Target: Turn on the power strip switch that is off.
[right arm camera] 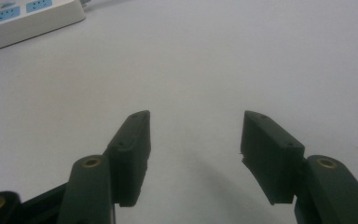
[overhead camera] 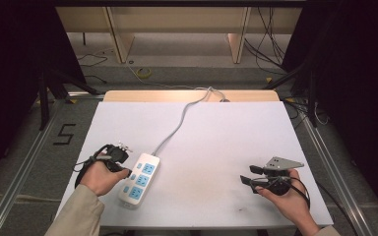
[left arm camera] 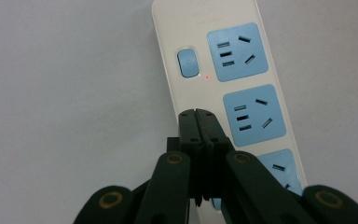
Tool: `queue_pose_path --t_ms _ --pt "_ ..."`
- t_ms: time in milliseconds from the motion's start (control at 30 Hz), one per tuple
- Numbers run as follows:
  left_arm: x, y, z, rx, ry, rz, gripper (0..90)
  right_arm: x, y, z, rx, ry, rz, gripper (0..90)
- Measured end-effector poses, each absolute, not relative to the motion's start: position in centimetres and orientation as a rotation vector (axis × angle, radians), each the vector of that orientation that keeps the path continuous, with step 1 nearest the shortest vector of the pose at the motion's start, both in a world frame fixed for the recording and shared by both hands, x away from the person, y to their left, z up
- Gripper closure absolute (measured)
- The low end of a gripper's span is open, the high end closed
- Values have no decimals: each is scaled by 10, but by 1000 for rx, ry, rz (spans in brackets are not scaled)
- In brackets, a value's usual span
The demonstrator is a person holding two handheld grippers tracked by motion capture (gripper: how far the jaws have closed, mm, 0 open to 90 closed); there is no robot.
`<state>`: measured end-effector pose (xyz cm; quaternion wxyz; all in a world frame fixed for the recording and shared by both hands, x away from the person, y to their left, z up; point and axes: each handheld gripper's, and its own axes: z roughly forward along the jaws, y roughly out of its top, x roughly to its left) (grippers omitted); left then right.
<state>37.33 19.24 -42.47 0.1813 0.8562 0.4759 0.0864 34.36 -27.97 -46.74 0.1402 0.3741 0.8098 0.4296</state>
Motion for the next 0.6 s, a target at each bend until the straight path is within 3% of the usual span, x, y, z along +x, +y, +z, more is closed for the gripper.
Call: queue_pose_path --t_ms 600 --pt "368 190 -428 2502 1362 151 895 344 -279 -468 1081 2338 1243 436"
